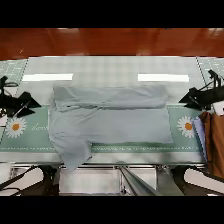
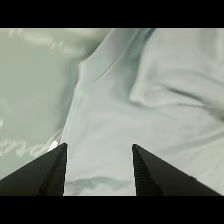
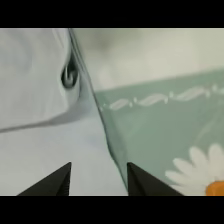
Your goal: Fold the shirts.
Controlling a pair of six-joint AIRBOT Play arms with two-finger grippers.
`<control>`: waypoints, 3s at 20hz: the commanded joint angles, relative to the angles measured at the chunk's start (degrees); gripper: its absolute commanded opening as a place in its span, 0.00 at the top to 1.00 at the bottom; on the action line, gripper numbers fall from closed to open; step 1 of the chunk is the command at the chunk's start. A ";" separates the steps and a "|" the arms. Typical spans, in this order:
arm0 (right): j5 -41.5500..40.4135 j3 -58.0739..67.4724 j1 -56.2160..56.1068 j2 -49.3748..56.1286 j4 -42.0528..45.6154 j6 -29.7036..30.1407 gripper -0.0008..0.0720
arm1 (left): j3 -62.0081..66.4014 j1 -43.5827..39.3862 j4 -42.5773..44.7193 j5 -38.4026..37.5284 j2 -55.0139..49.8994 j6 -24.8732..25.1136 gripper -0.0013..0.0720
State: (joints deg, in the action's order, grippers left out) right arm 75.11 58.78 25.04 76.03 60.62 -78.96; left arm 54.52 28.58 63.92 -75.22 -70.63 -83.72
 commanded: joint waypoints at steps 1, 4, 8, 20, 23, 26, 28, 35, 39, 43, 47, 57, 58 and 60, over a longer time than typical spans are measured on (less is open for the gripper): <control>-6.71 -19.02 2.01 -11.50 -13.00 9.01 0.43 | -18.34 7.28 -6.16 2.12 11.67 2.05 0.30; -4.94 -27.63 1.88 -17.62 -20.44 14.27 0.43 | -26.97 9.31 -3.76 0.15 14.29 2.03 0.29; -3.76 -30.82 1.88 -22.91 -19.78 14.69 0.43 | -30.64 6.58 1.92 -3.13 13.44 0.22 0.29; -6.95 -30.82 1.88 -23.28 -21.55 14.27 0.43 | -33.38 -2.47 -2.71 1.33 10.16 0.74 0.29; -8.04 -30.75 1.97 -23.28 -25.14 13.51 0.43 | -33.20 -7.54 -3.41 4.79 6.91 0.59 0.62; -6.27 -28.09 6.21 -23.28 -20.72 12.96 0.43 | -30.67 -8.46 -5.46 3.48 7.34 3.67 0.96; -3.58 -27.63 11.19 -23.28 -13.60 9.42 0.43 | -28.26 -8.48 -5.51 1.01 8.39 4.63 0.96; 3.96 -31.04 13.07 -23.26 6.14 0.96 0.43 | -26.97 -8.48 -7.65 2.21 10.12 4.66 0.96; 4.22 -33.07 12.46 -20.50 2.95 1.53 0.43 | -26.97 -8.48 -7.65 2.82 10.12 4.70 0.96; 2.21 -33.07 7.37 -14.27 1.97 2.10 0.43 | -26.97 -8.48 -7.67 2.75 10.12 5.07 0.96; -5.05 -33.00 3.39 -9.51 -5.29 2.73 0.43 | -26.97 -8.48 -8.79 2.84 10.12 5.11 0.96; 0.11 -24.83 1.68 -9.84 -10.40 11.32 0.95 | -17.81 -3.43 -9.16 -0.42 10.12 7.34 0.96; 0.59 -22.84 1.64 -9.68 -10.69 11.32 0.95 | -16.31 -3.26 -9.18 -0.48 10.10 7.89 0.96; 0.74 -19.54 1.64 -8.68 -14.27 11.61 0.95 | -14.27 -3.58 -10.51 0.63 9.49 8.28 0.96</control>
State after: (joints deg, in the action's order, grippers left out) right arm 74.26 34.79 26.37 67.00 49.76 -68.36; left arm 36.71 24.27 54.59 -74.61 -60.71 -76.44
